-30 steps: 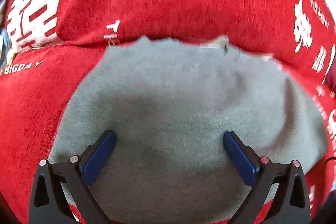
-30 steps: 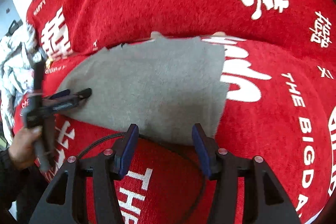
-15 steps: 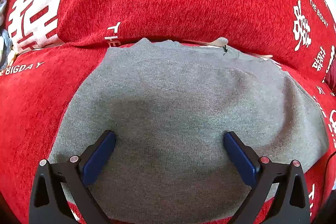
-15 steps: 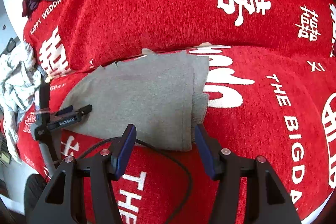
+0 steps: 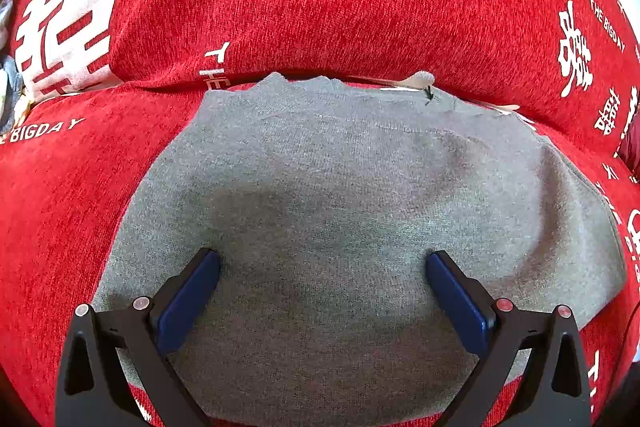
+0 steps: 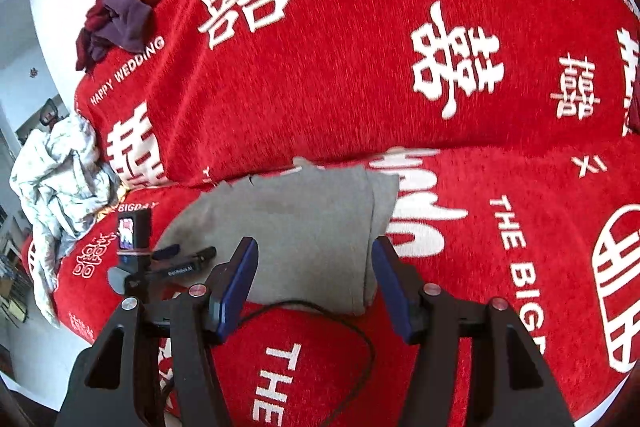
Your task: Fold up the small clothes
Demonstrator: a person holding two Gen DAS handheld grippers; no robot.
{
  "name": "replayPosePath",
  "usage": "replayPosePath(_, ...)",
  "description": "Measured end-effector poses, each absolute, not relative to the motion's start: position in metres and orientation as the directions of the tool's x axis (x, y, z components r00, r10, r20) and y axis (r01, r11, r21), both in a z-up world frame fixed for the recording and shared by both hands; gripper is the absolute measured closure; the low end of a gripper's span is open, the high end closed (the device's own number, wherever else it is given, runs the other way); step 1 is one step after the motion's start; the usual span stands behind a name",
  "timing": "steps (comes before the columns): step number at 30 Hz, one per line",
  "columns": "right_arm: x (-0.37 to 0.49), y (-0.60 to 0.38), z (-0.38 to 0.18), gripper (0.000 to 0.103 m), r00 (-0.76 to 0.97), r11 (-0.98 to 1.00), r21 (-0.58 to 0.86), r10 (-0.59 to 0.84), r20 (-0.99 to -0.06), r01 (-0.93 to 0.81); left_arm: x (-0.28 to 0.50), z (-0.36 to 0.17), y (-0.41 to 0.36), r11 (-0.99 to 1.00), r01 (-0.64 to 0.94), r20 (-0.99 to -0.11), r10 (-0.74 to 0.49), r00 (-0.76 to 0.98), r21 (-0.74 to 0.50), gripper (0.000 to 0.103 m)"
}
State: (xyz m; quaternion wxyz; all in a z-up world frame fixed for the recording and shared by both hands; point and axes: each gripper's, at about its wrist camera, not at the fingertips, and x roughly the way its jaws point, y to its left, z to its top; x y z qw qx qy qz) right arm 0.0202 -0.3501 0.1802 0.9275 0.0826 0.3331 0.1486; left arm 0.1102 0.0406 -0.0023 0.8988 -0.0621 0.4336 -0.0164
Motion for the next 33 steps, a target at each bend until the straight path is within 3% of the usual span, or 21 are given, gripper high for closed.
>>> replayPosePath(15,-0.006,-0.354,0.213,0.036,0.776,0.935,0.235,0.351,-0.525,-0.264,0.109,-0.006,0.040,0.992,-0.023,-0.777,-0.084,0.623,-0.126,0.000)
replayPosePath(20,-0.014,-0.353,0.185,0.034,0.760,0.955,0.147,0.295,-0.579,-0.258,0.109,-0.006,0.040,0.992,-0.022,-0.777,-0.084,0.623,-0.126,0.000)
replayPosePath(23,-0.019,-0.353,0.162,0.034,0.700,0.946,0.181,0.322,-0.638,-0.269,0.109,-0.006,0.040,0.992,-0.022,-0.777,-0.085,0.623,-0.126,0.000)
replayPosePath(33,-0.035,-0.331,0.187,0.034,0.705,0.914,0.212,0.402,-0.584,-0.346,0.110,-0.005,0.040,0.992,-0.021,-0.778,-0.085,0.623,-0.126,0.000)
